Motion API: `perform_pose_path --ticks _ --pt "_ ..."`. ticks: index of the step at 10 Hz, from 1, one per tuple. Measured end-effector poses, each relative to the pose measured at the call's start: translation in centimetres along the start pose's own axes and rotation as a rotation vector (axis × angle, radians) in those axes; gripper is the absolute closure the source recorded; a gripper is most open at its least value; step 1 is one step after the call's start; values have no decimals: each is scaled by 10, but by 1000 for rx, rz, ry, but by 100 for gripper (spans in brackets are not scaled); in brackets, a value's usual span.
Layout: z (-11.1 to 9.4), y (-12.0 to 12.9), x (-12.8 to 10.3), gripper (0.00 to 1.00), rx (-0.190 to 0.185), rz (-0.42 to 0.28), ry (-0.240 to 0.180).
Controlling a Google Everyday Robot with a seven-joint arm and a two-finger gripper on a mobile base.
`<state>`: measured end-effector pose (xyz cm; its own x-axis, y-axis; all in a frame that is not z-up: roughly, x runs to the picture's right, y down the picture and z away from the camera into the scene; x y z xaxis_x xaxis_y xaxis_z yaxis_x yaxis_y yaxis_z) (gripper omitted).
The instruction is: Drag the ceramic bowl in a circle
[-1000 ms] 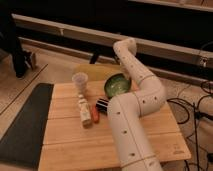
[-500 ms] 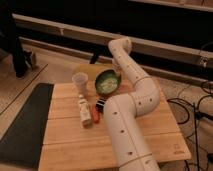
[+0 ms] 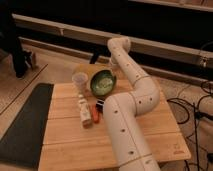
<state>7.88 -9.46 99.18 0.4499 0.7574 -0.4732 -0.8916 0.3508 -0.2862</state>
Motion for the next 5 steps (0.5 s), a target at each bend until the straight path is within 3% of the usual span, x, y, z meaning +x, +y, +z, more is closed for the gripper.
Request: perform_pose_path --ticks 5 --pt "-20 -11 39 100 49 -19 133"
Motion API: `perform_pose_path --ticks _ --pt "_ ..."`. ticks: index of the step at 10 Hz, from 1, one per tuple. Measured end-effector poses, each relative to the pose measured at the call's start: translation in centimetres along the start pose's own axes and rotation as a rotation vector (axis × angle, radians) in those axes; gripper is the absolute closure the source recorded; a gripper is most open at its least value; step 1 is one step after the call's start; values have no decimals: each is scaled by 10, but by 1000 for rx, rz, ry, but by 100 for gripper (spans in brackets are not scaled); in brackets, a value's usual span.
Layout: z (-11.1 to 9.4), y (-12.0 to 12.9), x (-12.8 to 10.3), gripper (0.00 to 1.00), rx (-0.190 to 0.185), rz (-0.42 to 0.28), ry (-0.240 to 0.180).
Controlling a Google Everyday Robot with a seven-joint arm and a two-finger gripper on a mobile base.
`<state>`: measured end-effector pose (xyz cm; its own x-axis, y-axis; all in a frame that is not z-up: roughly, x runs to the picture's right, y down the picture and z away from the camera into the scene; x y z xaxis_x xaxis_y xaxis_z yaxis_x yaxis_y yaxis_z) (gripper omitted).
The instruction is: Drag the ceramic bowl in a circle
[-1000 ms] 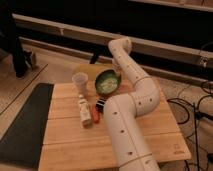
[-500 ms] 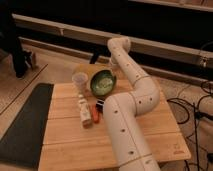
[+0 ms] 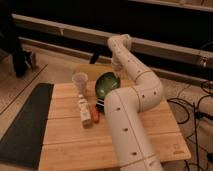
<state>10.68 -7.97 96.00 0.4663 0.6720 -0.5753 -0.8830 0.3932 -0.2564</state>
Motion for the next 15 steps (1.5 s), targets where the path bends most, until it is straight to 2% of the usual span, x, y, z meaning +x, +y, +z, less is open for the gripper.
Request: perform_pose_path --ticks 2,4,6,7,9,11,12,15 --pt "-4 -21 24 100 69 36 57" --pt "-5 -46 39 100 141 86 78" --pt "-6 -71 39 100 190 151 47" --pt "-4 -78 28 100 194 181 2" --pt "3 -71 6 100 166 197 -68" --pt "9 -56 -17 100 114 193 -132" --pt "11 -51 -22 100 102 188 -145" --pt "16 -10 -45 100 -6 141 -194"
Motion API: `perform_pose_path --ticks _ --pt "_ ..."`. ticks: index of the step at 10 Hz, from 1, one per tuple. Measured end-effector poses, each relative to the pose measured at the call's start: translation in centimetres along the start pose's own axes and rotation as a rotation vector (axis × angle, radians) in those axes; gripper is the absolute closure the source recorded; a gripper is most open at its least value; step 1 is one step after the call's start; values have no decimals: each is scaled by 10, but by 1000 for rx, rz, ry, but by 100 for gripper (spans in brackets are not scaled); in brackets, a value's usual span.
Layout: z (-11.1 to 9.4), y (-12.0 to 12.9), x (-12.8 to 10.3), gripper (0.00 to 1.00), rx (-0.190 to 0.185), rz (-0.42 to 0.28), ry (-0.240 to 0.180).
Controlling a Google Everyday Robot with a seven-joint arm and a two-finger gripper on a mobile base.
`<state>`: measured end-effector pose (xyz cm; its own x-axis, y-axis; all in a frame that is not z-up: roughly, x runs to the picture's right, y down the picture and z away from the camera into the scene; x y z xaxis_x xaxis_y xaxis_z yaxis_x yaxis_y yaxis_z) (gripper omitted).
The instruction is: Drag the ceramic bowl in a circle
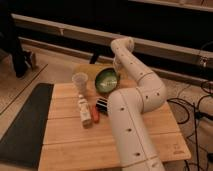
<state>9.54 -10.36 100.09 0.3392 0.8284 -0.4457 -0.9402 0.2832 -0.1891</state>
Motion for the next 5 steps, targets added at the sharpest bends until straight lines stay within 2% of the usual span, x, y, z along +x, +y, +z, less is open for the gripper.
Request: perform_pose_path --ticks 2,3,4,5 --pt "-1 34 -1 100 -77 -34 -2" --pt "-4 46 3 100 -104 -49 5" --pt "-8 53 11 100 -122 -58 16" --pt "-12 53 22 100 -120 -64 32"
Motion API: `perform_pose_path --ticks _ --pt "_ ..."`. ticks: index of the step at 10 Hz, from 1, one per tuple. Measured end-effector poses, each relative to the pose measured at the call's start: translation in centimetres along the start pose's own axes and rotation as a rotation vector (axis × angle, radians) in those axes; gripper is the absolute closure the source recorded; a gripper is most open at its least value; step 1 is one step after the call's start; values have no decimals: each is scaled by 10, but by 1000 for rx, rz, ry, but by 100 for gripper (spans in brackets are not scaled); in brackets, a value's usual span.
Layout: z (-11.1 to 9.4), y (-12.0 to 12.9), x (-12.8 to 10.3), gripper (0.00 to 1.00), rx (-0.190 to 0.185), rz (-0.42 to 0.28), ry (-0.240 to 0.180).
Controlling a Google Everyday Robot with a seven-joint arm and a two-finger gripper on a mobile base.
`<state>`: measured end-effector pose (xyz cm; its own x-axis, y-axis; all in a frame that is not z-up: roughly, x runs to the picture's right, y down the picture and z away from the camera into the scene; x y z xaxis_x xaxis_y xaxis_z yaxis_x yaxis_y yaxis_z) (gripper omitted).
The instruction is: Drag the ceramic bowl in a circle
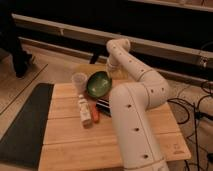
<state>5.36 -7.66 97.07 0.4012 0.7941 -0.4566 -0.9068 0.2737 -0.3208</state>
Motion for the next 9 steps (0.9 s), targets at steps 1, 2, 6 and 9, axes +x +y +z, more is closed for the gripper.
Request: perform_pose_path --ticks 1,2,6,9 --pt "-3 -8 18 100 25 0 31" --pt "-6 -15 29 100 47 -1 51" --pt "-17 -57 58 100 194 6 121" --pt "-6 -75 52 100 237 20 126"
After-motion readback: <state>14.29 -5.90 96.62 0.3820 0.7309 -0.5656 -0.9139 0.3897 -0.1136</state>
